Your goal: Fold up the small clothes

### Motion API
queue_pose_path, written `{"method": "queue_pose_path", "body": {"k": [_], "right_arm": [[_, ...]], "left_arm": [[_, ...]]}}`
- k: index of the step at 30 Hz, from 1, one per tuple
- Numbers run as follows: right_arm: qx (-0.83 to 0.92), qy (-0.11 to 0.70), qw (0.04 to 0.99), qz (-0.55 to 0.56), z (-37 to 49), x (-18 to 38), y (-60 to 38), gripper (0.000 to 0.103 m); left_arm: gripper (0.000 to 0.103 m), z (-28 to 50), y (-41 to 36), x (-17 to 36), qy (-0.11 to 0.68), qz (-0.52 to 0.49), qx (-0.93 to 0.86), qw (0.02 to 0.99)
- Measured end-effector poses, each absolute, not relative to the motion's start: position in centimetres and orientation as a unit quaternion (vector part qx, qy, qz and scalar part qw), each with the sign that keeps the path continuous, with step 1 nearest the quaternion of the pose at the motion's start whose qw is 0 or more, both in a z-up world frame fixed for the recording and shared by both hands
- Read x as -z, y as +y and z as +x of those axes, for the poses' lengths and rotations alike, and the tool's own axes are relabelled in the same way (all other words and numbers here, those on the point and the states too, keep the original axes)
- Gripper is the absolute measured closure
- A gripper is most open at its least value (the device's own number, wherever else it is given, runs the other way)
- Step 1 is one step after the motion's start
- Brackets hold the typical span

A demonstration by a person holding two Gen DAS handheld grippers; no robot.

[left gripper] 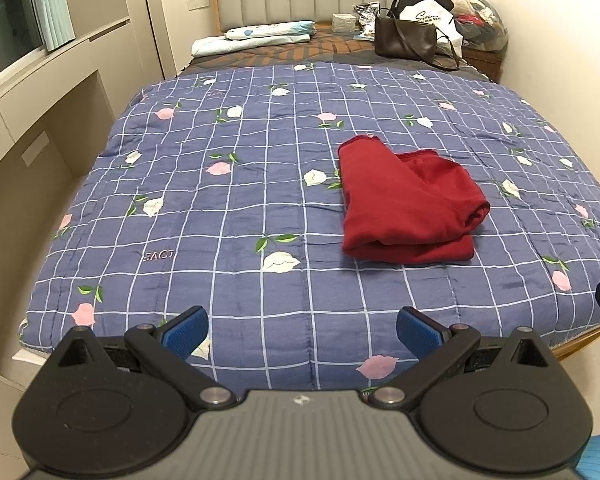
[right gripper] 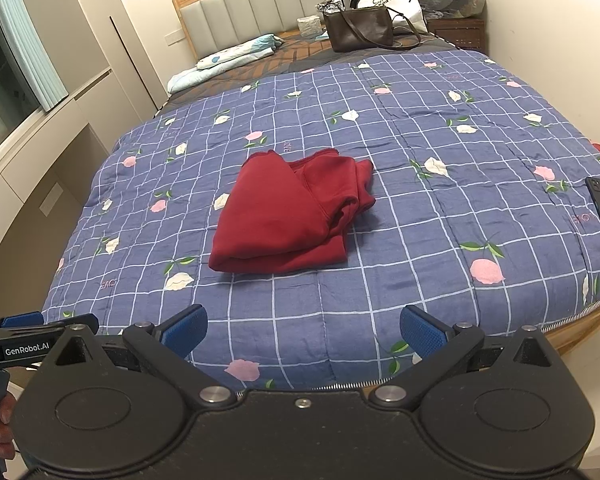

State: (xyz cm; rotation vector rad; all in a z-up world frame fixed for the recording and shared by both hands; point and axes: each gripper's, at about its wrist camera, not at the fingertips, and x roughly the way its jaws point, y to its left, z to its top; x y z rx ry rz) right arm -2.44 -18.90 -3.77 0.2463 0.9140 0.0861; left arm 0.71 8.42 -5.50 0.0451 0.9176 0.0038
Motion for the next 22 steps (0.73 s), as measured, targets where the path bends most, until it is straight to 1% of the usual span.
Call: {"method": "queue_pose_path", "body": {"k": [22], "right_arm": [[-0.036, 0.440, 0.888, 0.127, -2.74, 3.55, -18.72, 0.001]], "left_arm": [[0.001, 0.26, 8.28, 5.65, 0.448, 0.013, -0.002, 0.894]]}}
